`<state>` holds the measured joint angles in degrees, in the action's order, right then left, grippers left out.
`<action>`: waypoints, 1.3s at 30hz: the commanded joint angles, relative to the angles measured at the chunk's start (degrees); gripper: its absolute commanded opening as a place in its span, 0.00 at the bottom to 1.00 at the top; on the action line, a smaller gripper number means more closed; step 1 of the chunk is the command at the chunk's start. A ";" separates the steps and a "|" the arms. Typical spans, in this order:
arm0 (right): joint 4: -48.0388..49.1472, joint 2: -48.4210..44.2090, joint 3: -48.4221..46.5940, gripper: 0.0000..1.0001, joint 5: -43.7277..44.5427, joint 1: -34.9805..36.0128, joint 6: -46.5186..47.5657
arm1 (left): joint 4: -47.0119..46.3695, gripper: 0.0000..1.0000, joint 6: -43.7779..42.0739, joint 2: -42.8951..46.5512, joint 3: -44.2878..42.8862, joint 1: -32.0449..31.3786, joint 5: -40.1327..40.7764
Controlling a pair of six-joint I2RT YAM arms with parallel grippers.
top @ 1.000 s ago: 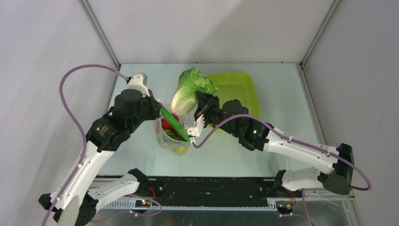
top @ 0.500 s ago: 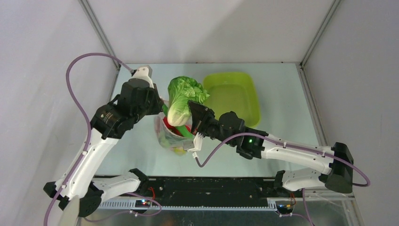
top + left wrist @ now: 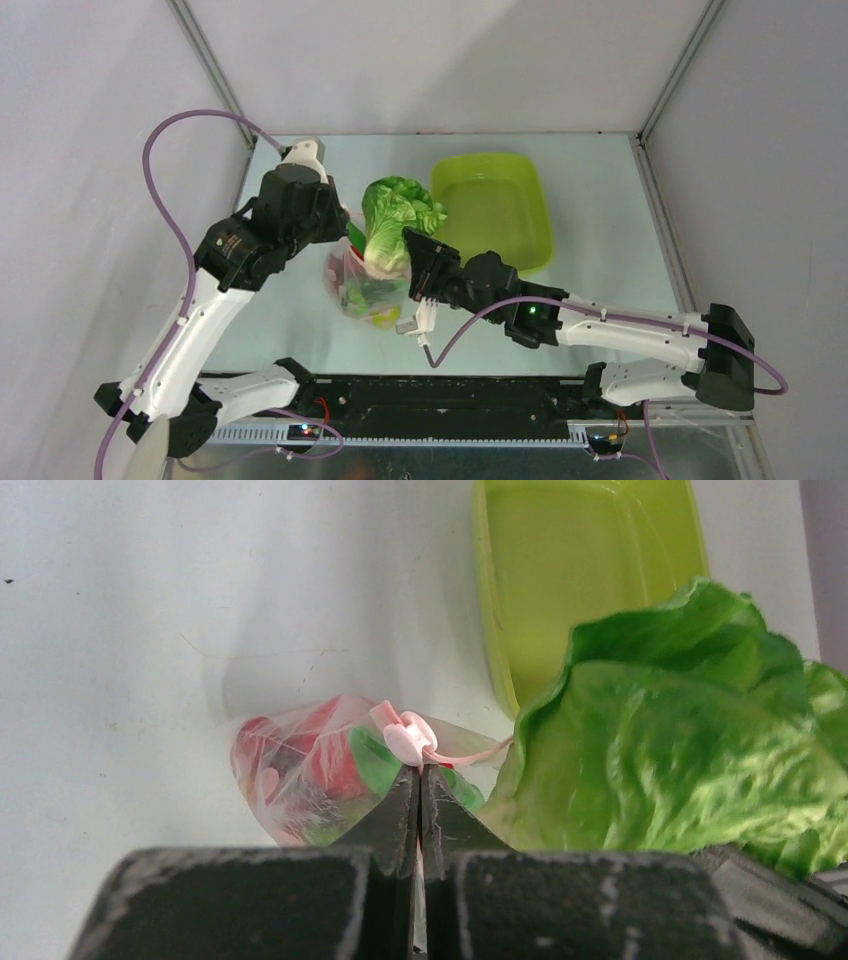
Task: Place the food in the zip-top bag and seal the zipper
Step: Place the fake vegetable in the zipper food storage bag.
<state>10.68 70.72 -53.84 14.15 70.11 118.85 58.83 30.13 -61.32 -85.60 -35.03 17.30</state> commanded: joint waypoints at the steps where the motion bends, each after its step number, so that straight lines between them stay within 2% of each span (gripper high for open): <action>1: 0.65 -2.09 -0.12 0.20 -5.22 0.64 7.37 | -3.07 0.00 1.59 -1.02 -3.36 -0.09 -0.54; 7: -7.05 -2.01 -0.21 0.24 -11.42 0.92 10.80 | -2.96 0.00 1.60 -2.83 -4.30 0.24 -0.66; 13: -19.44 -1.66 -1.30 0.20 -15.50 1.39 15.37 | -3.56 0.00 1.70 -4.08 -5.61 0.57 -1.80; 17: -32.14 -0.22 -5.15 0.19 -16.16 2.31 15.16 | -3.78 0.00 1.10 -4.40 -6.60 0.57 -3.55; 19: -33.93 0.62 -5.93 0.20 -16.92 2.38 15.25 | -4.61 0.00 0.76 -4.13 -6.34 0.57 -4.84; 22: -33.43 1.78 -6.41 0.19 -17.71 2.42 15.23 | -5.20 0.00 0.41 -4.18 -5.62 0.64 -6.92; 26: -27.83 2.79 -6.77 0.19 -17.30 2.38 17.52 | -5.14 0.00 0.70 -5.33 -4.98 0.58 -7.94; 30: -29.62 4.43 -9.92 0.19 -17.66 3.07 21.37 | -5.32 0.00 0.96 -6.64 -5.28 0.46 -8.77; 35: -27.98 6.76 -12.37 0.25 -19.30 3.97 21.30 | -5.72 0.00 1.24 -6.61 -4.36 0.49 -8.67; 36: -26.45 6.95 -12.46 0.32 -19.19 3.98 19.73 | -5.73 0.00 1.29 -6.31 -4.16 0.51 -8.51; 37: -25.77 7.17 -12.48 0.46 -18.22 3.98 18.99 | -5.67 0.00 1.28 -6.07 -3.72 0.50 -8.33; 38: -24.80 7.21 -12.48 0.86 -17.64 3.94 17.50 | -5.71 0.00 1.26 -5.63 -3.53 0.49 -8.00; 39: -24.55 7.12 -12.45 0.93 -16.50 3.92 16.74 | -5.84 0.00 1.21 -5.38 -3.06 0.49 -7.82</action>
<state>-15.51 76.86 -64.45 -1.41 73.10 119.39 58.39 30.55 -68.53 -88.62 -34.70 9.72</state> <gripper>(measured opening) 0.599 0.006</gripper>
